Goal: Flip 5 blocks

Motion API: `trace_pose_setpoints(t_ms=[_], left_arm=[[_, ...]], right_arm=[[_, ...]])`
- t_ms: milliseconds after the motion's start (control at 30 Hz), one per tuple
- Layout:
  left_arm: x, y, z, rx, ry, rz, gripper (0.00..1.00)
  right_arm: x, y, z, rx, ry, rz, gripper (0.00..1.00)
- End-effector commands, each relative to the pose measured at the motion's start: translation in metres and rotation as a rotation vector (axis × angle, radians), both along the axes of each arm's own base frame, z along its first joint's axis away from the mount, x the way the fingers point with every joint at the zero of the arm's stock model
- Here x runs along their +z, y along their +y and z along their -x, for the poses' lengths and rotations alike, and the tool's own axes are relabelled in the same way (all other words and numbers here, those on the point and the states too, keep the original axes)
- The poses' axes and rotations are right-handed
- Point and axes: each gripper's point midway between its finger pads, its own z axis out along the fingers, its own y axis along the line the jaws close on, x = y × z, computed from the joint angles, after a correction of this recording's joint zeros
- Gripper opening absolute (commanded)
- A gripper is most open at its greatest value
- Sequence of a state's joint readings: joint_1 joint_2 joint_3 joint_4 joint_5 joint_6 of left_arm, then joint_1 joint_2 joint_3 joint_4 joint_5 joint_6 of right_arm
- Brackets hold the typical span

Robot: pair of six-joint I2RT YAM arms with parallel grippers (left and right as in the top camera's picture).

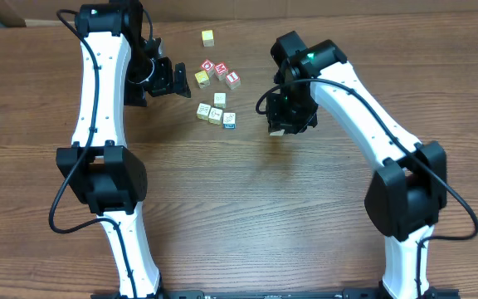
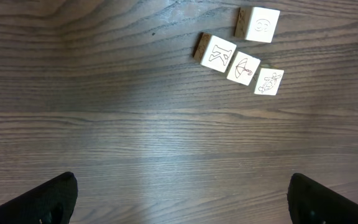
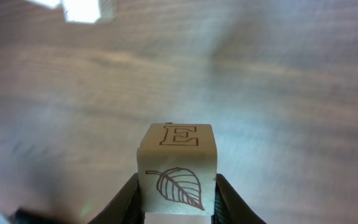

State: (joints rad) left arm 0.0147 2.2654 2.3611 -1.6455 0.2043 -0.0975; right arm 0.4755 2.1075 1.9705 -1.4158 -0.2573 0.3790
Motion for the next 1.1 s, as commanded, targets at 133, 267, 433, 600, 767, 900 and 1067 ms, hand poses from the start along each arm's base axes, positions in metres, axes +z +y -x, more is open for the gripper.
trace_pose_setpoints(t_ms=[133, 267, 433, 600, 767, 900, 1067], left_arm=[[0.001, 0.003, -0.003, 0.011, -0.008, -0.005, 1.0], [0.001, 0.003, -0.003, 0.012, -0.008, -0.005, 1.0], [0.001, 0.003, -0.003, 0.011, -0.008, -0.005, 1.0], [0.001, 0.003, -0.003, 0.012, -0.008, -0.005, 1.0], [0.001, 0.003, -0.003, 0.011, -0.008, -0.005, 1.0], [0.001, 0.003, -0.003, 0.012, -0.008, -0.005, 1.0], [0.001, 0.003, -0.003, 0.012, -0.008, -0.006, 1.0]], right_arm=[[0.016, 0.03, 0.049, 0.067, 0.069, -0.003, 0.21], [0.001, 0.042, 0.064, 0.082, 0.072, 0.045, 0.21], [-0.024, 0.043, 0.074, 0.028, 0.057, 0.149, 0.22], [-0.039, 0.055, 0.074, 0.026, 0.033, 0.129, 0.56], [-0.039, 0.054, 0.073, 0.025, 0.033, 0.129, 0.94], [-0.04, 0.053, 0.073, 0.025, 0.033, 0.133, 0.98], [-0.047, 0.047, 0.061, 0.018, -0.032, 0.179, 0.98]])
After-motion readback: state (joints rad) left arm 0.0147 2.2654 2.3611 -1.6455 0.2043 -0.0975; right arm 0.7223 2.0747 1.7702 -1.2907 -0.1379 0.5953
